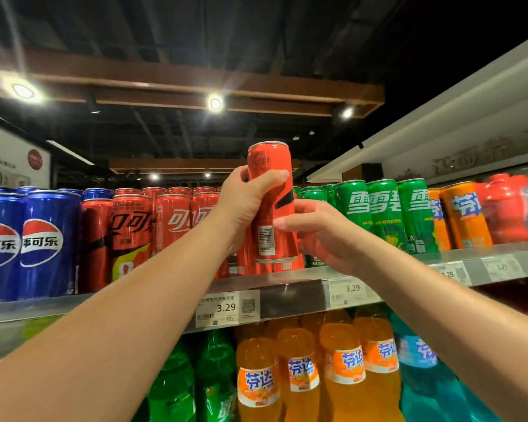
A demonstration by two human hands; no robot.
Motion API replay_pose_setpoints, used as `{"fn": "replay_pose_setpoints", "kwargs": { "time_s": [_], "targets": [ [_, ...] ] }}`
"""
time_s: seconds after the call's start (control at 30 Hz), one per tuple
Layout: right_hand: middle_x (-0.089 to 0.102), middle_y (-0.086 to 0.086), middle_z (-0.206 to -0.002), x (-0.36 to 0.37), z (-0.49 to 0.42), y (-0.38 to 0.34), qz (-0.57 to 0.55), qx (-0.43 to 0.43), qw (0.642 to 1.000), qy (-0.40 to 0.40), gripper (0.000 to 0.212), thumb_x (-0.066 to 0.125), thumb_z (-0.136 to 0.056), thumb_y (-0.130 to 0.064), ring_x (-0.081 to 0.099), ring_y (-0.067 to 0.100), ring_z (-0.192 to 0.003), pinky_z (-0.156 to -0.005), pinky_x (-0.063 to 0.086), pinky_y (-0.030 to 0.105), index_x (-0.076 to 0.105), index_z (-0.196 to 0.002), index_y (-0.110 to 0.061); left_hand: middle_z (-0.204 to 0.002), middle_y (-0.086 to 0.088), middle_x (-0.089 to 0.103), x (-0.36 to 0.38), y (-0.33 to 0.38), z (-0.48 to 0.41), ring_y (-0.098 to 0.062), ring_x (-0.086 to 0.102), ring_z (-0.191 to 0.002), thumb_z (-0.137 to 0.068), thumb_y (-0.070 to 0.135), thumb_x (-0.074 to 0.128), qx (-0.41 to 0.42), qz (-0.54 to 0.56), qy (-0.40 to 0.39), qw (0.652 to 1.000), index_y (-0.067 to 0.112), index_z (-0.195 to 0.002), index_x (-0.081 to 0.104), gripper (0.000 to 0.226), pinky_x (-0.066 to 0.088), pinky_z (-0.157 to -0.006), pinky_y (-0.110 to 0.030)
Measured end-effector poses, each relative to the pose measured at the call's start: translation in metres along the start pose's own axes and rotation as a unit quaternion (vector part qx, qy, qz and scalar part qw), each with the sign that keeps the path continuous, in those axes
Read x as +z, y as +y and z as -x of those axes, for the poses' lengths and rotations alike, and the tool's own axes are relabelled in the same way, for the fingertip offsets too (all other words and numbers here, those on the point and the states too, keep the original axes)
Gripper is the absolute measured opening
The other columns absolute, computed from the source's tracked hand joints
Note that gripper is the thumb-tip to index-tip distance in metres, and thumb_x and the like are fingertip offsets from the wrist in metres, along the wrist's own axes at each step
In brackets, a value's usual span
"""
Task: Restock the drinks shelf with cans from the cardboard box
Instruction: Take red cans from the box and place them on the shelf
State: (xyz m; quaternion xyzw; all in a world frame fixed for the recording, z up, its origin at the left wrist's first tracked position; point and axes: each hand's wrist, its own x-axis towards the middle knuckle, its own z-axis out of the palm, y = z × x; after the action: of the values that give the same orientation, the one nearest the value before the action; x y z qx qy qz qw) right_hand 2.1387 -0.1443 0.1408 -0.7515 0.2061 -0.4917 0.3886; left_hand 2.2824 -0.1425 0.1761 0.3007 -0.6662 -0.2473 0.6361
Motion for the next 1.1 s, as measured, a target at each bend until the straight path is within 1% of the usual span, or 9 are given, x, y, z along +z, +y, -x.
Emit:
{"fn": "replay_pose_setpoints", "kwargs": {
  "time_s": [0.1,0.23,0.37,0.47,0.6,0.7,0.8,0.97,1.1],
  "targets": [
    [0.074,0.003,-0.095,-0.001,-0.001,0.004,0.024,-0.012,0.997,0.078,0.037,0.079,-0.071,-0.019,0.072,0.019,-0.088,-0.079,0.056,0.037,0.066,-0.105,-0.012,-0.101,-0.008,0.070,0.007,0.000,0.002,-0.025,0.069,-0.091,-0.061,0.045,0.073,-0.009,-0.009,-0.011,1.000,0.020,-0.113,0.061,0.058,0.055,-0.085,-0.050],
    [0.075,-0.002,-0.083,-0.005,-0.001,0.010,0.062,-0.027,0.978,0.198,0.036,0.088,-0.060,-0.021,0.073,0.015,-0.076,-0.068,0.055,0.032,0.068,-0.089,-0.019,-0.104,0.001,0.065,0.015,-0.005,0.005,-0.017,0.066,-0.093,-0.058,0.046,0.085,-0.003,-0.076,0.053,0.996,0.022,-0.124,0.053,0.076,0.055,-0.081,-0.042],
    [0.068,-0.003,-0.093,-0.007,-0.001,0.019,0.187,-0.007,0.947,0.261,0.062,0.090,-0.054,-0.034,0.067,0.012,-0.084,-0.072,0.057,0.031,0.061,-0.106,-0.020,-0.101,0.003,0.069,0.021,-0.015,0.010,-0.017,0.067,-0.093,-0.058,0.040,0.087,-0.016,-0.120,0.053,0.991,0.021,-0.113,0.062,0.063,0.055,-0.084,-0.044],
    [0.067,-0.002,-0.095,-0.008,-0.001,0.027,0.211,0.002,0.943,0.259,0.066,0.090,-0.055,-0.034,0.066,0.012,-0.085,-0.074,0.058,0.033,0.059,-0.112,-0.018,-0.102,-0.001,0.071,0.022,-0.022,0.010,-0.022,0.068,-0.095,-0.064,0.035,0.085,-0.024,-0.121,0.044,0.991,0.018,-0.112,0.066,0.055,0.054,-0.085,-0.048],
    [0.067,-0.004,-0.091,-0.012,-0.003,0.034,0.239,0.018,0.946,0.220,0.053,0.085,-0.063,-0.035,0.067,0.011,-0.081,-0.069,0.057,0.029,0.059,-0.107,-0.020,-0.097,-0.001,0.072,0.021,-0.031,0.008,-0.023,0.068,-0.093,-0.069,0.031,0.083,-0.039,-0.120,0.031,0.992,0.019,-0.103,0.069,0.039,0.054,-0.086,-0.048],
    [0.068,-0.003,-0.094,-0.019,-0.003,0.035,0.237,0.036,0.952,0.189,0.042,0.081,-0.068,-0.033,0.067,0.014,-0.088,-0.076,0.056,0.034,0.060,-0.103,-0.022,-0.091,0.001,0.073,0.018,-0.035,0.011,-0.019,0.069,-0.090,-0.073,0.030,0.079,-0.041,-0.124,0.017,0.991,0.022,-0.093,0.070,0.023,0.054,-0.087,-0.047],
    [0.068,-0.002,-0.094,-0.024,-0.003,0.034,0.240,0.038,0.951,0.191,0.042,0.084,-0.063,-0.034,0.066,0.015,-0.088,-0.081,0.055,0.039,0.061,-0.096,-0.023,-0.091,0.001,0.073,0.018,-0.036,0.012,-0.017,0.068,-0.089,-0.078,0.028,0.075,-0.045,-0.126,0.008,0.991,0.022,-0.090,0.070,0.015,0.053,-0.088,-0.047],
    [0.065,-0.004,-0.092,-0.022,-0.004,0.035,0.256,0.041,0.941,0.217,0.054,0.087,-0.055,-0.045,0.064,0.013,-0.086,-0.073,0.056,0.033,0.058,-0.095,-0.024,-0.107,-0.004,0.069,0.020,-0.036,0.012,-0.023,0.064,-0.102,-0.079,0.031,0.073,-0.048,-0.140,0.032,0.989,0.015,-0.112,0.066,0.037,0.051,-0.091,-0.049],
    [0.060,-0.009,-0.091,-0.020,-0.004,0.037,0.297,0.033,0.928,0.224,0.063,0.086,-0.054,-0.052,0.059,0.006,-0.081,-0.063,0.051,0.025,0.053,-0.100,-0.025,-0.105,-0.005,0.069,0.020,-0.036,0.016,-0.024,0.065,-0.100,-0.085,0.028,0.068,-0.040,-0.148,0.025,0.988,0.014,-0.110,0.066,0.029,0.051,-0.090,-0.049]
  ]
}}
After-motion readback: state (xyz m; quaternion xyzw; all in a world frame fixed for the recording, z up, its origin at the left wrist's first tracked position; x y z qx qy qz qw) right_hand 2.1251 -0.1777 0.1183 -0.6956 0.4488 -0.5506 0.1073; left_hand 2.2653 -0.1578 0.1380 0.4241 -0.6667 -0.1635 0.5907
